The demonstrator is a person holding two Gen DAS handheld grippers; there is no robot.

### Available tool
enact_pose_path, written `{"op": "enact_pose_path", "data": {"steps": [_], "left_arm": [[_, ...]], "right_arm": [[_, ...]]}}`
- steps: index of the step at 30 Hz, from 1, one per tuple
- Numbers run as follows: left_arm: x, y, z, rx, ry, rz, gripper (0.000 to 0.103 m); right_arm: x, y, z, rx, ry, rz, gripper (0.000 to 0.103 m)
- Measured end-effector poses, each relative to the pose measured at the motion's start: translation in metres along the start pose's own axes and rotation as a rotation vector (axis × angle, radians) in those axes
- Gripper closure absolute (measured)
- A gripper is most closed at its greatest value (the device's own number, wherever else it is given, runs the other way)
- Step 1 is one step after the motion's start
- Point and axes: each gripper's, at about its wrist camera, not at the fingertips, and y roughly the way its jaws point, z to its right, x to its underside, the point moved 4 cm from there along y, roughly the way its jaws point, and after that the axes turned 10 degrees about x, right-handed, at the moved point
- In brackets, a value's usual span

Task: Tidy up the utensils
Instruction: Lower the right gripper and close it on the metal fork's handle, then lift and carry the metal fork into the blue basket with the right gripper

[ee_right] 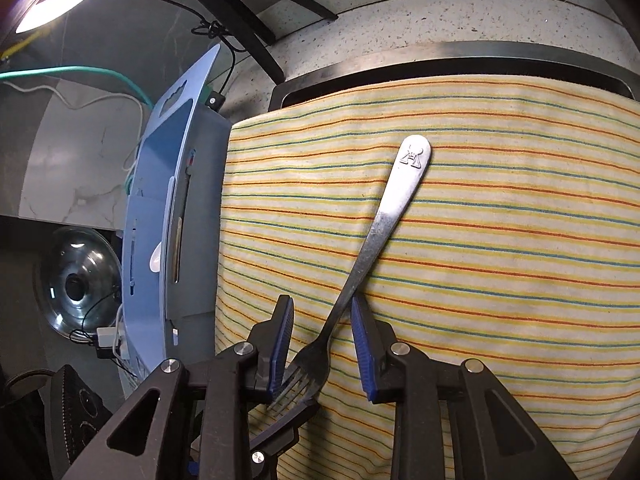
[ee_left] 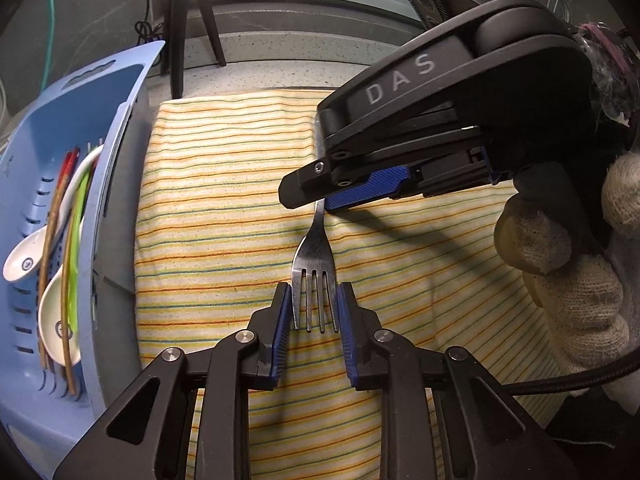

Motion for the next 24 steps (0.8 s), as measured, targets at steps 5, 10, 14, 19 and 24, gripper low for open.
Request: {"op": "enact_pose_path", "data": {"steps": [5,10,14,19,24], "left_arm": [[-0.002,-0.002,-0.003,0.028,-0.034,0.024,0.082],[-0.001,-0.01,0.0,0.027,-0.03,0.038,0.081],[-0.003,-0.021,0.001,0.033,-0.042,0.067,0.081],[0.002,-0.044,0.002,0.024,-0.037,0.101,0.081],[0.003,-0.073,-0.003,0.011,-0.047,0.145,0.081]], "right_arm": [[-0.002,0.002,0.008,0.014,0.025,-0.012,0.093],[-0.001,-0.002,0.013,-0.028,0.048,-0.021,0.094],[0.0,-0.009,0.011,-0.063,0.051,-0.012,0.094],[0.0,-0.022,0.0,-0.086,0.034,0.013,0.094],[-0.002,-0.035,-0.023,-0.117,-0.002,0.029,0.094]]}}
